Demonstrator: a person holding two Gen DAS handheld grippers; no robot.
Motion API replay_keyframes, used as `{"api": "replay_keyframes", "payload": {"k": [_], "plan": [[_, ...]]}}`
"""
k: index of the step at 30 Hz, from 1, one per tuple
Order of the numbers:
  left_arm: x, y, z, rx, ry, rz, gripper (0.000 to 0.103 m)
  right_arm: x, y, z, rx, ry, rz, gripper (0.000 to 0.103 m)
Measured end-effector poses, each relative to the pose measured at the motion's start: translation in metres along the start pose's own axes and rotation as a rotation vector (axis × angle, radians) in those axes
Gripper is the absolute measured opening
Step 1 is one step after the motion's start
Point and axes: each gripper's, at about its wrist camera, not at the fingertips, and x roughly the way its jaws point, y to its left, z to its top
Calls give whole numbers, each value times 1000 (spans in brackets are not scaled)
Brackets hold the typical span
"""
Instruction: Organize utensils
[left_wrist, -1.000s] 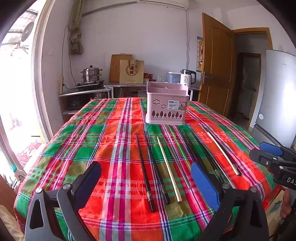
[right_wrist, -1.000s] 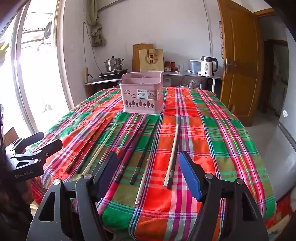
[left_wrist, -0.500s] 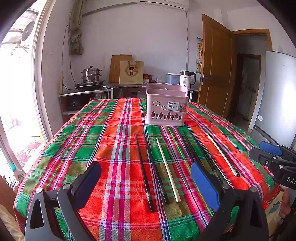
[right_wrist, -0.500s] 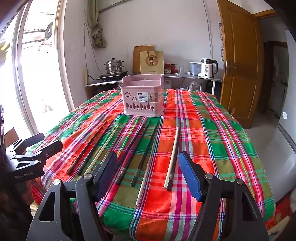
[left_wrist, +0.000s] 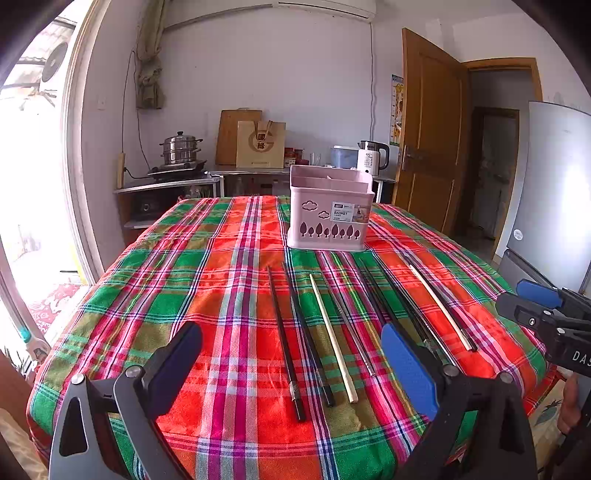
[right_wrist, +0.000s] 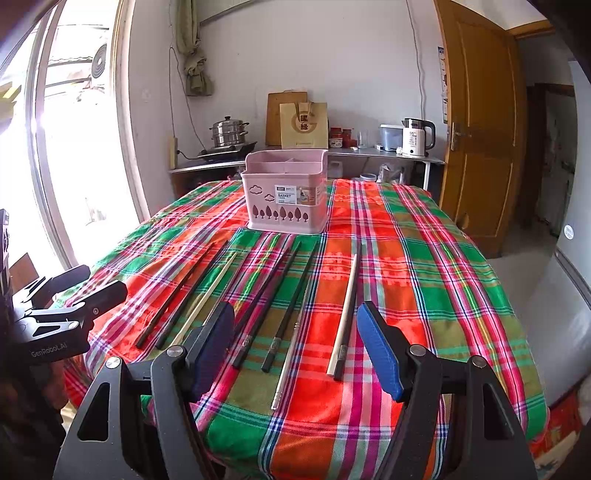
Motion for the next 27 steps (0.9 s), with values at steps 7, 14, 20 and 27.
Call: {"api": "replay_keyframes", "payload": {"k": [7, 14, 20, 27], "plan": [[1, -2, 1, 0, 4, -5, 98, -1, -1, 0, 0, -1, 1, 69], [1, -2, 0, -2, 8, -10, 98, -2, -1, 0, 0, 0, 0, 69], [1, -2, 0, -2, 6, -12, 98, -1, 0, 0, -1, -1, 0, 69], [1, -2, -1, -2, 8, -15, 98, -2, 0, 0, -2, 1, -1, 69]]}}
